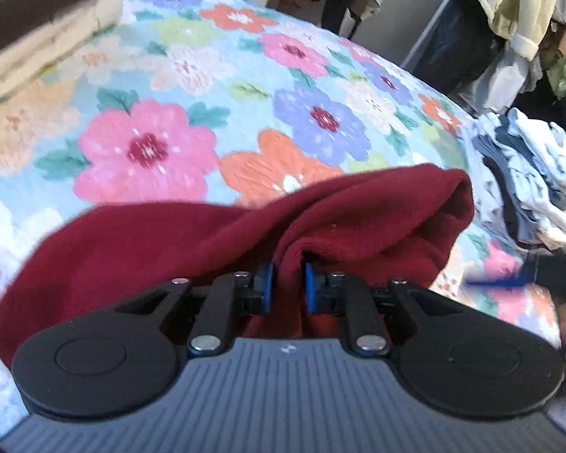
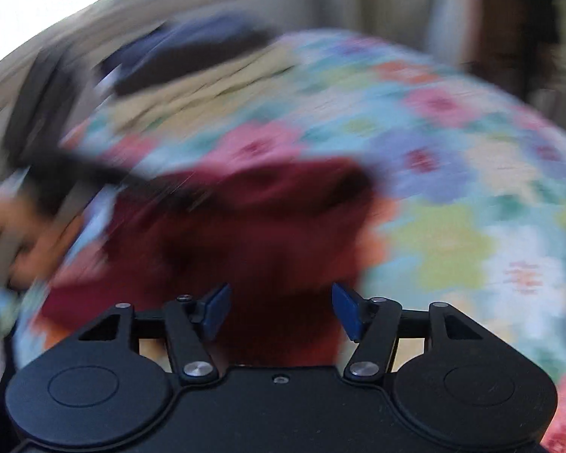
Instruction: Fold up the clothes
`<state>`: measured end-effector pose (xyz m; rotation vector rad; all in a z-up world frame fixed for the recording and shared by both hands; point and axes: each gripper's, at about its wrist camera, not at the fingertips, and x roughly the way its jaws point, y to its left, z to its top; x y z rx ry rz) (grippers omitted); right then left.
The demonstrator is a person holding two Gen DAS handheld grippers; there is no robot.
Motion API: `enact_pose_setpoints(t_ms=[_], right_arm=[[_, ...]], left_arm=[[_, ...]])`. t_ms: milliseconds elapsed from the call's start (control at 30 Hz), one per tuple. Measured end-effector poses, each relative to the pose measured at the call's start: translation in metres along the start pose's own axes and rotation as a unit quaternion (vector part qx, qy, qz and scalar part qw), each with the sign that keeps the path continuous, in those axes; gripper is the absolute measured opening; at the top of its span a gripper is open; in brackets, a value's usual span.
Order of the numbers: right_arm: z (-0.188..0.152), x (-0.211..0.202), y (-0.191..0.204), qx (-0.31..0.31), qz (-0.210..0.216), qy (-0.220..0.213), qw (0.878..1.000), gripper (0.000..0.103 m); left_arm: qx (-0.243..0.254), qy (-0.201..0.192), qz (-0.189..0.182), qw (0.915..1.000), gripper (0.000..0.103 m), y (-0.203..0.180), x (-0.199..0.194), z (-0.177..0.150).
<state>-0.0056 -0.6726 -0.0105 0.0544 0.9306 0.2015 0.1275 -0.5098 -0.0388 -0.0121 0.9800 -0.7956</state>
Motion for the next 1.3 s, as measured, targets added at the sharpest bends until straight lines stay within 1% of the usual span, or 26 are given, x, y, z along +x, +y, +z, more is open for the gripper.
enact_pose_setpoints(t_ms=[67,100,167,233,267,300,333,367,400,500,567,667,700,733,767,800,900,967,1000,1067,1100,1133,1167,1200,1233,1300], right_arm=[[-0.007,0.005,0.021,-0.036,0.010,0.020,0.999,0.070],[-0.010,0.016,0.030,-0.060,-0.001,0.030,0.998,0.076],[-0.016,0.040,0.048,-0.108,-0.027,0.050,0.992,0.080],[-0.018,0.053,0.048,-0.157,-0.060,0.042,0.985,0.077],[-0.019,0.059,0.048,-0.181,-0.077,0.037,0.980,0.073],[-0.020,0.065,0.048,-0.205,-0.094,0.033,0.974,0.065],[-0.015,0.060,0.035,-0.171,-0.076,0.025,0.982,0.059],[-0.009,0.053,0.022,-0.133,-0.055,0.017,0.989,0.040],[-0.004,0.047,0.009,-0.095,-0.035,0.009,0.995,0.014],[0.005,0.017,-0.031,-0.008,-0.007,-0.047,0.999,0.012],[0.005,0.000,-0.054,0.029,-0.022,-0.083,0.996,0.012],[0.007,-0.008,-0.094,0.079,-0.074,-0.107,0.988,0.011],[0.007,-0.009,-0.108,0.096,-0.083,-0.108,0.986,0.011],[0.006,-0.006,-0.121,0.114,-0.088,-0.105,0.984,0.011],[0.005,-0.003,-0.135,0.132,-0.093,-0.103,0.982,0.011],[0.003,0.001,-0.143,0.146,-0.097,-0.100,0.979,0.011],[-0.002,0.011,-0.168,0.188,-0.105,-0.093,0.972,0.011],[-0.001,0.018,-0.177,0.208,-0.096,-0.092,0.969,0.011],[0.000,0.019,-0.175,0.206,-0.097,-0.095,0.969,0.011],[0.002,0.020,-0.168,0.199,-0.099,-0.102,0.970,0.011],[0.003,0.020,-0.165,0.196,-0.101,-0.106,0.970,0.011],[0.003,0.017,-0.163,0.194,-0.107,-0.118,0.968,0.011],[0.003,0.013,-0.162,0.193,-0.113,-0.131,0.966,0.011],[0.004,0.008,-0.161,0.191,-0.119,-0.145,0.963,0.011],[0.004,0.004,-0.159,0.190,-0.126,-0.158,0.961,0.011],[0.004,-0.007,-0.156,0.185,-0.155,-0.200,0.950,0.011]], left_arm=[[0.002,-0.013,0.012,0.9998,0.012,0.000,-0.004,0.003],[0.002,-0.019,0.016,0.9997,0.012,0.000,-0.006,0.004],[-0.001,-0.022,0.015,0.9996,0.012,0.003,-0.007,0.008],[-0.002,-0.020,0.016,0.9997,0.012,0.006,-0.006,0.011],[-0.003,-0.018,0.018,0.9997,0.012,0.007,-0.005,0.011],[-0.003,-0.018,0.018,0.9997,0.012,0.007,-0.004,0.011],[-0.003,-0.019,0.018,0.9997,0.012,0.008,-0.003,0.011],[-0.004,-0.020,0.017,0.9997,0.012,0.008,-0.002,0.011],[-0.004,-0.020,0.016,0.9997,0.012,0.009,-0.001,0.011],[0.001,-0.020,0.014,0.9997,0.012,0.010,0.003,0.011],[0.006,-0.014,0.016,0.9998,0.014,0.009,0.006,0.011],[0.017,-0.011,0.017,0.9996,0.017,0.006,0.007,0.011],[0.022,-0.009,0.019,0.9995,0.025,0.004,0.007,0.010],[0.029,-0.006,0.020,0.9994,0.038,0.002,0.007,0.008],[0.035,-0.002,0.022,0.9991,0.046,0.000,0.007,0.006],[0.042,0.001,0.024,0.9988,0.056,-0.002,0.007,0.004],[0.068,0.021,0.032,0.9969,0.068,-0.009,0.012,-0.007],[0.083,0.030,0.040,0.9953,0.070,-0.012,0.018,-0.016],[0.088,0.033,0.045,0.9946,0.070,-0.012,0.021,-0.021],[0.088,0.021,0.077,0.9929,0.063,-0.010,0.027,-0.026],[0.085,0.015,0.082,0.9928,0.048,-0.009,0.027,-0.025],[0.080,0.011,0.076,0.9939,0.026,-0.008,0.026,-0.023],[0.072,0.009,0.069,0.9950,0.020,-0.007,0.024,-0.018],[0.069,0.005,0.070,0.9951,0.016,-0.007,0.022,-0.013],[0.077,-0.001,0.080,0.9938,0.014,-0.009,0.019,-0.006],[0.108,-0.027,0.120,0.9865,0.013,-0.019,0.012,0.010]])
